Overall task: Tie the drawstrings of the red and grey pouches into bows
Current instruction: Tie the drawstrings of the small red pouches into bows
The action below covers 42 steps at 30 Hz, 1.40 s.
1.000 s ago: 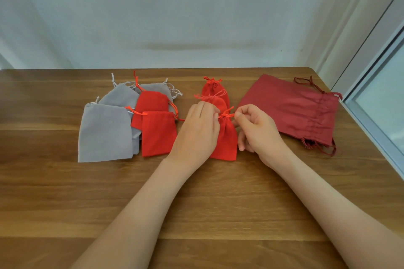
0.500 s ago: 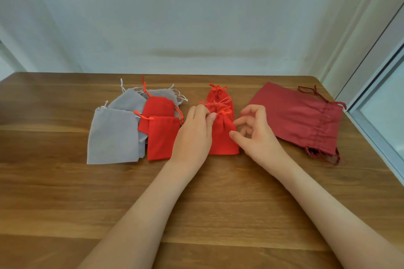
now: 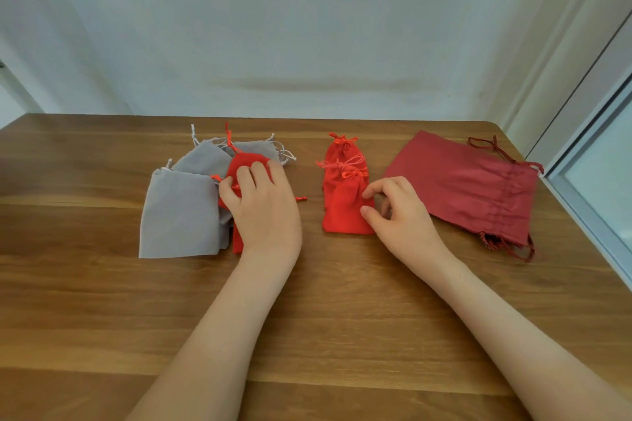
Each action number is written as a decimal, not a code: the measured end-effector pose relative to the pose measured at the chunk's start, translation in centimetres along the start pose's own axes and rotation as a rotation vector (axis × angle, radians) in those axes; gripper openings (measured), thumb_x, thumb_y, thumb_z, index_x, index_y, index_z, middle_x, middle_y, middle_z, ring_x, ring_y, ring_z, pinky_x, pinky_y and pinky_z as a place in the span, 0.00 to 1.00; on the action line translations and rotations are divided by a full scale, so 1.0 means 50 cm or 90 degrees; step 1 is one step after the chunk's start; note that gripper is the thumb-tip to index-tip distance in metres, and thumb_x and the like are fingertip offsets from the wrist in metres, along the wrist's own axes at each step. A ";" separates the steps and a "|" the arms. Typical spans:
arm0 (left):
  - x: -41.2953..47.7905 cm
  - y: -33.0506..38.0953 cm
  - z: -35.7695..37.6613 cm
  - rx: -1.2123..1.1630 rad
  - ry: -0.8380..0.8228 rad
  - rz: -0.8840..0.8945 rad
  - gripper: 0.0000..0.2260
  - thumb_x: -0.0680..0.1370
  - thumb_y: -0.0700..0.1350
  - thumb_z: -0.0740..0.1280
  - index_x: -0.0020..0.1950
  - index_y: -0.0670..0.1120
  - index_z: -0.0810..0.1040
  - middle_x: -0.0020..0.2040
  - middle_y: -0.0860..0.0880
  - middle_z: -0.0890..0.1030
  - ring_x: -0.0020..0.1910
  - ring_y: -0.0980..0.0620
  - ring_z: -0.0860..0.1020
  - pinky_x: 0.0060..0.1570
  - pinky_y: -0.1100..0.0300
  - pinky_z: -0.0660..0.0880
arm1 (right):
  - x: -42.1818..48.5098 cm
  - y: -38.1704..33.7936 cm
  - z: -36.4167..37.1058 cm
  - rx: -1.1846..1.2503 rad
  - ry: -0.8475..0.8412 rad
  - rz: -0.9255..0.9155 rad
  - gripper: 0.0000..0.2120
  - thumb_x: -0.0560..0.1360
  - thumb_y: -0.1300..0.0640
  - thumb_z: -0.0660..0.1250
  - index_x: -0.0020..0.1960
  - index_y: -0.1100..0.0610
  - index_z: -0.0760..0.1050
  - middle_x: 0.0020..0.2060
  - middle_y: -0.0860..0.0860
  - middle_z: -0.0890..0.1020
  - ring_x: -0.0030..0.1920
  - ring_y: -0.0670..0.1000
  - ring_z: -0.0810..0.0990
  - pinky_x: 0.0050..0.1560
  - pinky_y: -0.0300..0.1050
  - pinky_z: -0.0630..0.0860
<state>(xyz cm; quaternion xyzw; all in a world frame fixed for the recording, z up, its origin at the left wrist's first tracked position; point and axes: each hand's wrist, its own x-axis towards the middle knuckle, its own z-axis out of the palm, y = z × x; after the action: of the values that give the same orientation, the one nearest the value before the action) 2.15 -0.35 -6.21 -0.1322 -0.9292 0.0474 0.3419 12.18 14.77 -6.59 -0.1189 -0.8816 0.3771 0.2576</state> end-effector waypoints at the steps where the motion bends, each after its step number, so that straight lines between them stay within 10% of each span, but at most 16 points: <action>1: 0.000 -0.002 0.000 0.016 -0.007 0.002 0.12 0.72 0.34 0.56 0.47 0.44 0.77 0.39 0.45 0.77 0.43 0.44 0.75 0.54 0.48 0.61 | -0.001 -0.001 0.000 0.001 0.001 -0.007 0.10 0.72 0.66 0.69 0.47 0.54 0.73 0.45 0.42 0.70 0.34 0.41 0.71 0.43 0.25 0.66; 15: 0.007 -0.008 -0.017 -0.146 0.060 0.045 0.08 0.72 0.37 0.67 0.51 0.41 0.76 0.33 0.45 0.76 0.38 0.42 0.76 0.53 0.46 0.60 | -0.006 -0.003 -0.001 0.001 -0.006 -0.127 0.23 0.72 0.66 0.69 0.65 0.56 0.70 0.53 0.36 0.67 0.57 0.39 0.70 0.61 0.31 0.65; 21: 0.015 0.002 -0.080 -0.466 0.236 0.192 0.09 0.80 0.41 0.60 0.45 0.40 0.78 0.38 0.44 0.78 0.35 0.44 0.76 0.36 0.50 0.73 | -0.010 -0.032 -0.010 0.319 -0.015 0.022 0.15 0.78 0.56 0.64 0.63 0.56 0.72 0.51 0.51 0.80 0.36 0.42 0.73 0.39 0.31 0.70; 26: -0.001 0.005 -0.093 -0.603 0.318 0.202 0.09 0.78 0.39 0.62 0.42 0.38 0.79 0.38 0.45 0.80 0.36 0.48 0.76 0.38 0.58 0.73 | -0.005 -0.029 -0.031 0.491 -0.080 -0.003 0.30 0.72 0.38 0.65 0.69 0.52 0.67 0.52 0.50 0.81 0.32 0.43 0.71 0.30 0.35 0.67; 30: -0.012 0.019 -0.091 -0.641 0.276 0.243 0.09 0.78 0.40 0.62 0.43 0.39 0.79 0.40 0.46 0.80 0.39 0.48 0.77 0.38 0.57 0.74 | -0.015 -0.035 -0.028 0.505 -0.230 -0.013 0.32 0.69 0.39 0.70 0.66 0.56 0.71 0.36 0.44 0.78 0.33 0.45 0.72 0.33 0.38 0.67; 36: -0.014 0.034 -0.089 -0.737 0.043 0.122 0.14 0.80 0.48 0.55 0.54 0.41 0.75 0.43 0.49 0.79 0.42 0.54 0.75 0.41 0.67 0.67 | -0.017 -0.048 -0.030 0.542 -0.178 0.070 0.11 0.74 0.60 0.67 0.55 0.61 0.78 0.43 0.51 0.83 0.44 0.49 0.79 0.46 0.40 0.77; 42: -0.017 0.031 -0.082 -0.634 -0.031 0.055 0.21 0.81 0.56 0.49 0.32 0.49 0.67 0.24 0.51 0.71 0.31 0.43 0.74 0.31 0.57 0.55 | -0.009 -0.041 -0.034 0.460 -0.070 0.128 0.10 0.76 0.54 0.63 0.44 0.59 0.79 0.37 0.53 0.78 0.39 0.50 0.73 0.41 0.43 0.70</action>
<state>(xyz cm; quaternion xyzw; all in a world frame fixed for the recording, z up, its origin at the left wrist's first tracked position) 5.74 0.89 -3.88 -0.3167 -0.8404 -0.3845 0.2134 13.47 14.20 -4.26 -0.0855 -0.6881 0.6931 0.1971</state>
